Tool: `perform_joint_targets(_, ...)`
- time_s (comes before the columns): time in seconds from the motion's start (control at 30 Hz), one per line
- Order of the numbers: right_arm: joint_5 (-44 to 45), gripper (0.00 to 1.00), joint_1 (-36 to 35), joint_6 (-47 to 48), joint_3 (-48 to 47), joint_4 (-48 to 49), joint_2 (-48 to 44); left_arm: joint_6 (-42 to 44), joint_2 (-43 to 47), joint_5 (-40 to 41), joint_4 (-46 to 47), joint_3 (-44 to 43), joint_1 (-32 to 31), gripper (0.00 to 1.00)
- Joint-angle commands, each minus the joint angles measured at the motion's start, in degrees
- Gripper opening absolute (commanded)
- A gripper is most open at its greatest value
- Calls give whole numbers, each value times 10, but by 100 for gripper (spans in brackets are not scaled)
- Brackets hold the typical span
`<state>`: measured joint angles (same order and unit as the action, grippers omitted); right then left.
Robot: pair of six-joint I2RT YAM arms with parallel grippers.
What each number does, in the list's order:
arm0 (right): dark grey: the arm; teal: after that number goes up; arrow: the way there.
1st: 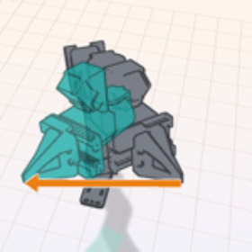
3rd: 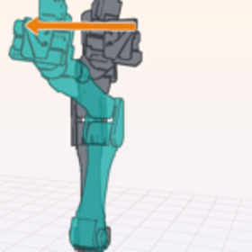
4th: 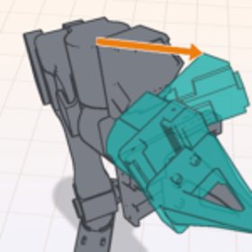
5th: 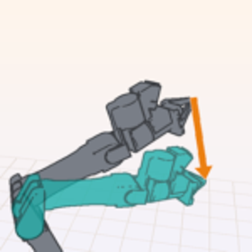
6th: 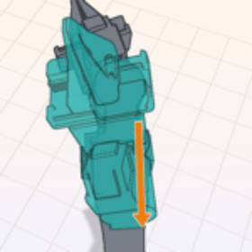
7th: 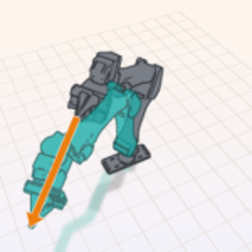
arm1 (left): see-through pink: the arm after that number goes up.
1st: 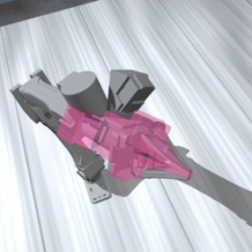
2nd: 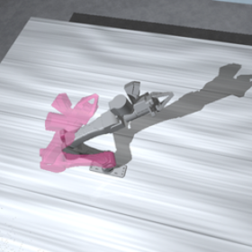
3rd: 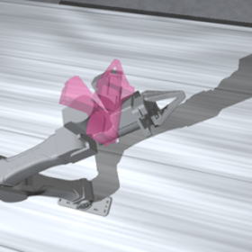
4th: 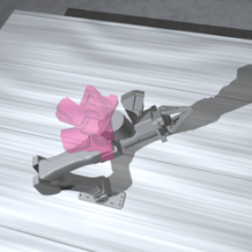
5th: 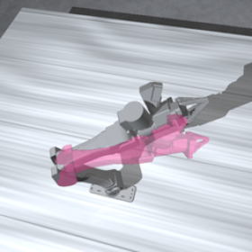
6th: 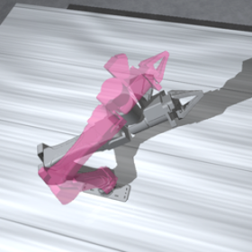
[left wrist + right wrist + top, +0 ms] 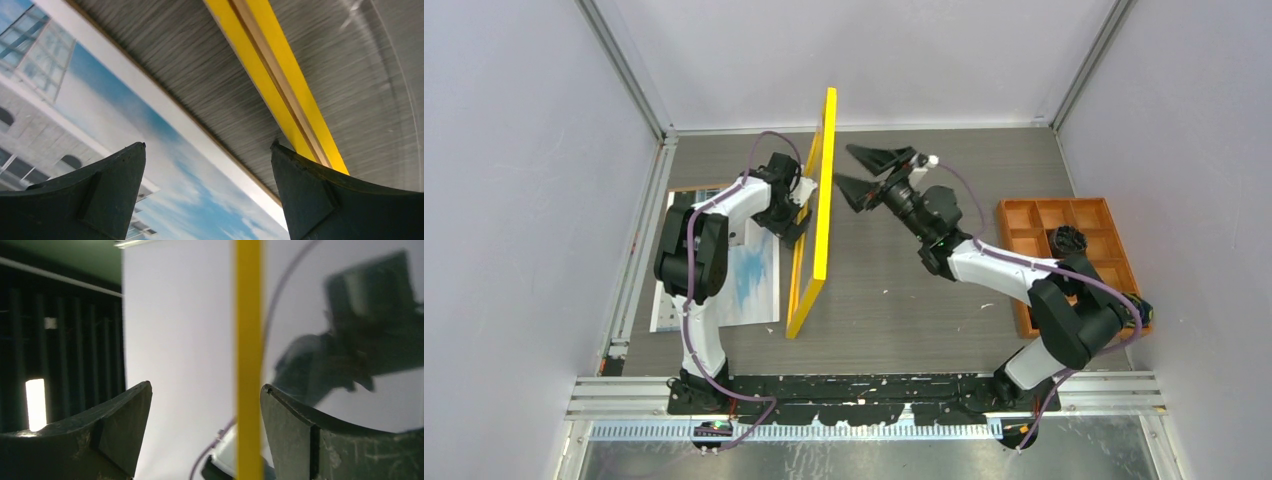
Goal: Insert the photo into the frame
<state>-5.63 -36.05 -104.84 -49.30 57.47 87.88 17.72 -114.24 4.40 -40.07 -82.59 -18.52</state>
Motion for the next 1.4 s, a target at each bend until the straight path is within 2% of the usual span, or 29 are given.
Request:
perform_joint_targets(0.0,22,83,-49,27,7,-162,32,-31,5,-86,24,11,-27,99)
perform_joint_targets(0.13,48,85,-53,93,-11,-250,-4,-33,7,-86,18,5,-27,99)
perform_joint_targets(0.4,44,88,-53,157,-37,-308,-52,-26,9,-64,19,9,-27,99)
perform_joint_targets(0.8,21,91,-47,159,-51,-317,-119,-22,16,-25,13,5,-26,99)
perform_joint_targets(1.0,14,91,-39,225,-85,-459,-153,-19,39,-21,-5,-8,-21,100)
perform_joint_targets(1.1,-12,91,-18,239,-85,-499,-167,-18,73,-40,-46,-39,-1,100)
perform_joint_targets(1.27,-31,90,1,227,-67,-478,-170,-18,150,-148,-166,-155,47,100)
perform_joint_targets(1.37,-41,89,2,224,-74,-466,-158,-18,190,-219,-236,-203,49,100)
